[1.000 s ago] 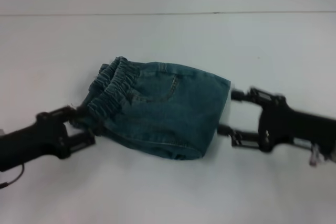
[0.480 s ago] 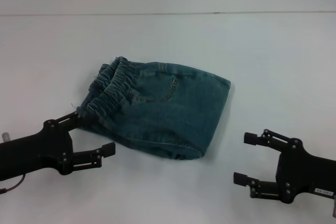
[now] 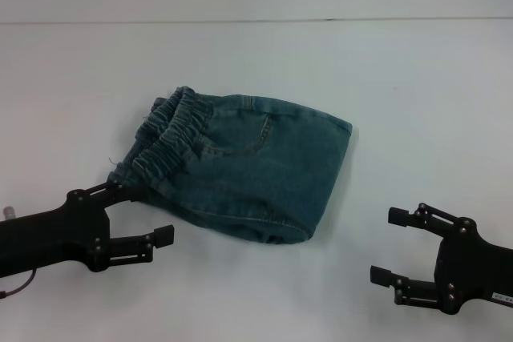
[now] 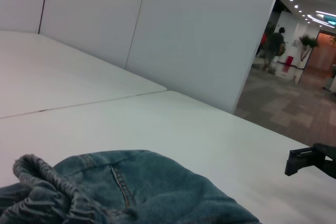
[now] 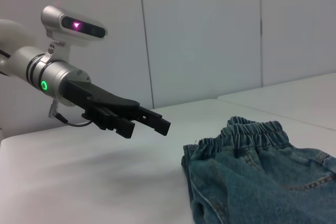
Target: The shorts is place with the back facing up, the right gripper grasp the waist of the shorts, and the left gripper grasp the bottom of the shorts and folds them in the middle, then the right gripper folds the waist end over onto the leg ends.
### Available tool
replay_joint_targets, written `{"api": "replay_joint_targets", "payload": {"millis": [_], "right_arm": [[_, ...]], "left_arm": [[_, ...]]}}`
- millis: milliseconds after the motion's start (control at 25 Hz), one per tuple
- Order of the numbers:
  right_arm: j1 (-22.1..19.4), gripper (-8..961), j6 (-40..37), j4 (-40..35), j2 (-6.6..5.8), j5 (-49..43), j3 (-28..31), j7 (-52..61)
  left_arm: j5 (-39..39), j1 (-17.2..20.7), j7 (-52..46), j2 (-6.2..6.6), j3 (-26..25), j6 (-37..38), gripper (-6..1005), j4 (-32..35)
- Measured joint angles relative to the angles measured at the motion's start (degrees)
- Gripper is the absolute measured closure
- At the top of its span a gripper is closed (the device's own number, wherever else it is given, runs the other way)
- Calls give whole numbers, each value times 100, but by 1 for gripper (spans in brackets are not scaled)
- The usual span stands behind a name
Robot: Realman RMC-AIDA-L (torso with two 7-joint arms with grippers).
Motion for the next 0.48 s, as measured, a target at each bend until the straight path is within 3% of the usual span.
{"api": "replay_joint_targets", "payload": {"millis": [480], "right_arm": [[38,43,5,-11,-3,-40,57,-24]], "left_arm": [[136,-19,-197,9,54,41,80,87]]}}
